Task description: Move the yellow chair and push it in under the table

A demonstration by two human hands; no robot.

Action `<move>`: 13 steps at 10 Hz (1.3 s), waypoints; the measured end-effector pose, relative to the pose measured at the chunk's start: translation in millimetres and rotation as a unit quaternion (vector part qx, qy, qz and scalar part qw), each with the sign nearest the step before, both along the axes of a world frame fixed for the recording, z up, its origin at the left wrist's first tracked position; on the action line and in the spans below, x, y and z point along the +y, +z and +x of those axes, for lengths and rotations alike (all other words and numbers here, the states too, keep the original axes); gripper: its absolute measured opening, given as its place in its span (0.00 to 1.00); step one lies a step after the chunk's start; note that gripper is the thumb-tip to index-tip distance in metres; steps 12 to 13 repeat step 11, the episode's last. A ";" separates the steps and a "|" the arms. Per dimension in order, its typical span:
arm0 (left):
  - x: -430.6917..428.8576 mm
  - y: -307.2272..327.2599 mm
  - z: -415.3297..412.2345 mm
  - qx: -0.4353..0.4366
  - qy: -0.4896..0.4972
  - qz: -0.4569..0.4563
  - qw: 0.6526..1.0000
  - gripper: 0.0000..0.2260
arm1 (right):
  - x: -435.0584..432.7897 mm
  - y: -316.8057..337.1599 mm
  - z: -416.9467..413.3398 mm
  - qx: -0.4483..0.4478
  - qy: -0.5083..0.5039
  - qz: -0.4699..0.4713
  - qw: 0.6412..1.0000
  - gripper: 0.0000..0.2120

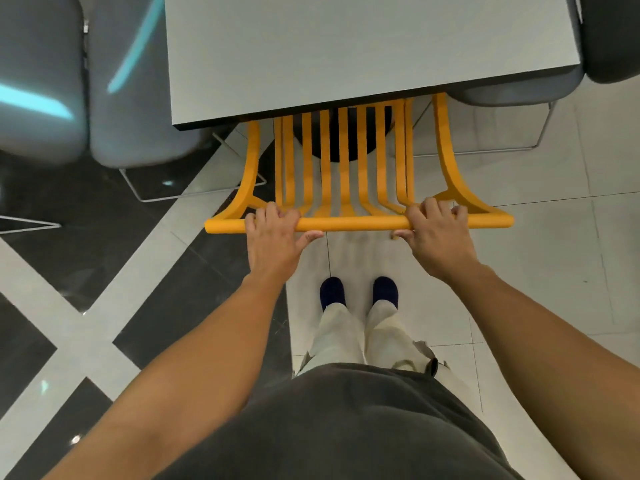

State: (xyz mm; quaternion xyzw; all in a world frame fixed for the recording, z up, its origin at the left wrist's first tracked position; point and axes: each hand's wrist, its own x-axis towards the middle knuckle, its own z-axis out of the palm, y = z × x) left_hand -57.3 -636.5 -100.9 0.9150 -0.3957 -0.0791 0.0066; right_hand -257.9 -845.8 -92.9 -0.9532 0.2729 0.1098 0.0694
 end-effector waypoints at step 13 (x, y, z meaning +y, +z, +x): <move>-78.7 52.0 46.9 0.115 0.033 0.025 0.993 0.45 | -61.2 56.2 46.8 -0.005 -0.076 0.110 0.991 0.39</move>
